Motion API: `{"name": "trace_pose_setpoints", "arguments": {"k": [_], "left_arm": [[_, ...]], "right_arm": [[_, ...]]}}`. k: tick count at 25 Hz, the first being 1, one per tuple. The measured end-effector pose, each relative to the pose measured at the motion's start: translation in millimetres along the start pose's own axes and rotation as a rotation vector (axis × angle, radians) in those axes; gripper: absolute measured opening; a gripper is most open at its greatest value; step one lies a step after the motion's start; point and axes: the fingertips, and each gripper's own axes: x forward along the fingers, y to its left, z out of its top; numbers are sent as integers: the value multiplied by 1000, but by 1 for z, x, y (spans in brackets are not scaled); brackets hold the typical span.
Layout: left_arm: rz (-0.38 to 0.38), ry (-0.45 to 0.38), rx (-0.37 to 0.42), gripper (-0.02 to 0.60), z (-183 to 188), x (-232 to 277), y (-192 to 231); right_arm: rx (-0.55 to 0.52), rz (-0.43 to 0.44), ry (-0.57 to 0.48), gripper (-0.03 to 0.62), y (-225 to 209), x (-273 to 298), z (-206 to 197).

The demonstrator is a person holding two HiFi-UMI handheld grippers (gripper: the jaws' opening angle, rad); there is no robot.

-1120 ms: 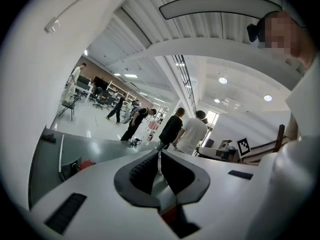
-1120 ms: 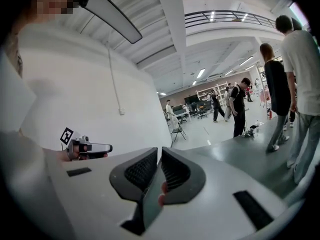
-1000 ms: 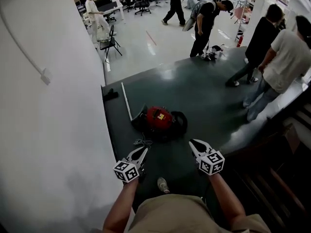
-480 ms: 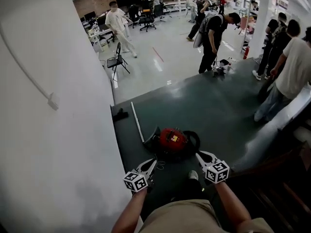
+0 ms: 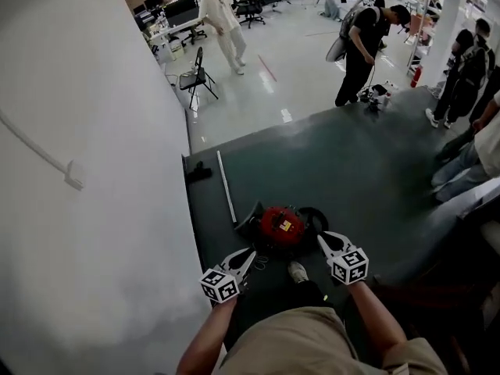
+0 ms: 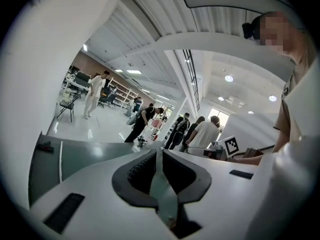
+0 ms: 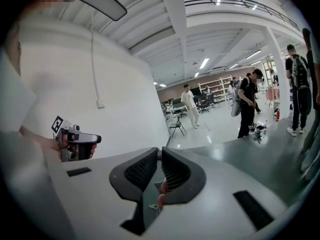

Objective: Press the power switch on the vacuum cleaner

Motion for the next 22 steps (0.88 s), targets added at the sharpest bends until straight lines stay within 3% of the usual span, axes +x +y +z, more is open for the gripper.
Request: {"name": "trace_pose_setpoints", "arguments": {"k": [3,7,15,22], "left_arm": [[-2,37,-24,47,7,39,13],[39,101,-69,57,-7,82,37],[76,167,-43,57,-40,165,103],[136,278,-23,57,-96,226,174]], "right_arm": [[-14,12,22,17,-34,26,10],[-6,30,102,17,-71,61,-11],[-98,61,259,26,-135,158,-87],[-136,86,392,29,-175,244,-174]]}}
